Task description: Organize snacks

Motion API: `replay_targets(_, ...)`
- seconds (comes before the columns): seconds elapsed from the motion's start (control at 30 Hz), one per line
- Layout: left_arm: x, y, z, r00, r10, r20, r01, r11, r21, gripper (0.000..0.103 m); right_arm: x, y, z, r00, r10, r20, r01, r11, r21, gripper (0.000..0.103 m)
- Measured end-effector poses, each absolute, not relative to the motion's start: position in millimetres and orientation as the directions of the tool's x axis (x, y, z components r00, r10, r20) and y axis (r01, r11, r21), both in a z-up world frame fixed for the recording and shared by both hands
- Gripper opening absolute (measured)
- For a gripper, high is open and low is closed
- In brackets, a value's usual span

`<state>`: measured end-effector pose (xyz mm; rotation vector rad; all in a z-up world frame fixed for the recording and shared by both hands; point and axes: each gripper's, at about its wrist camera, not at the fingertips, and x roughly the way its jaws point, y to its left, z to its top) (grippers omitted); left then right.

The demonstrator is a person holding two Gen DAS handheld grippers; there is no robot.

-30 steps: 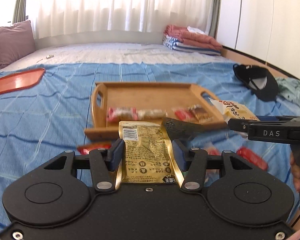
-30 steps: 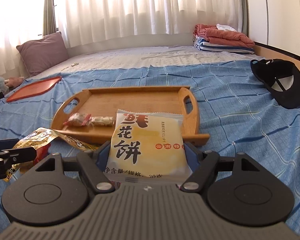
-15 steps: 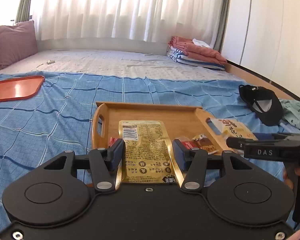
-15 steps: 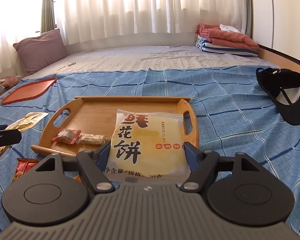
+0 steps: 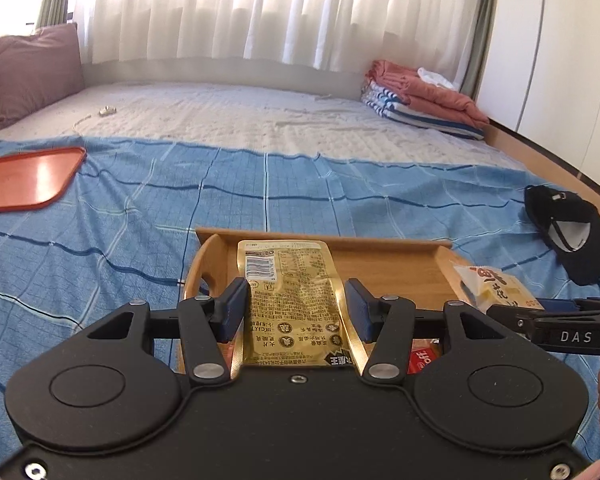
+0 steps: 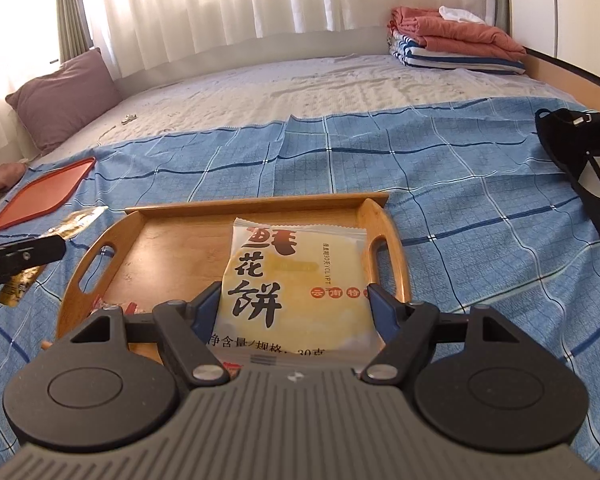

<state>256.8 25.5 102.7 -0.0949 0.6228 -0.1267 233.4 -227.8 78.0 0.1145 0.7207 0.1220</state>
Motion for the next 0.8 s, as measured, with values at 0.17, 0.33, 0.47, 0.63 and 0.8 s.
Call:
replay_targets(0.17, 287.4, 22.8, 80.0, 0.786, -0.124, -0.606, 0.074, 0.992, -0.107, 0.051, 258.0, -218.7, 69.8, 0.728, 0.142, -0.67, -0.088, 0.99, 0.115, 0.076)
replay_targets(0.33, 313.8, 20.4, 60.0, 0.772, -0.095, -0.628, 0.052, 0.995, -0.086, 0.051, 281.7, -210.2, 54.3, 0.705, 0.141, -0.695, -0.1, 0.99, 0.099, 0.076)
replay_targets(0.47, 326.8, 20.1, 46.9, 0.762, -0.089, -0.641, 0.038, 0.995, -0.093, 0.051, 295.4, -205.8, 40.8, 0.69, 0.142, -0.71, -0.101, 0.99, 0.099, 0.076)
replay_targets(0.63, 334.3, 19.5, 34.1, 0.752, -0.083, -0.653, 0.029, 0.995, -0.092, 0.051, 305.7, -203.2, 27.9, 0.676, 0.137, -0.724, -0.1, 0.991, 0.094, 0.076)
replay_targets(0.8, 338.7, 20.5, 25.2, 0.748, -0.073, -0.659, 0.019, 0.996, -0.089, 0.051, 310.1, -199.9, 21.3, 0.672, 0.129, -0.729, -0.101, 0.992, 0.081, 0.076)
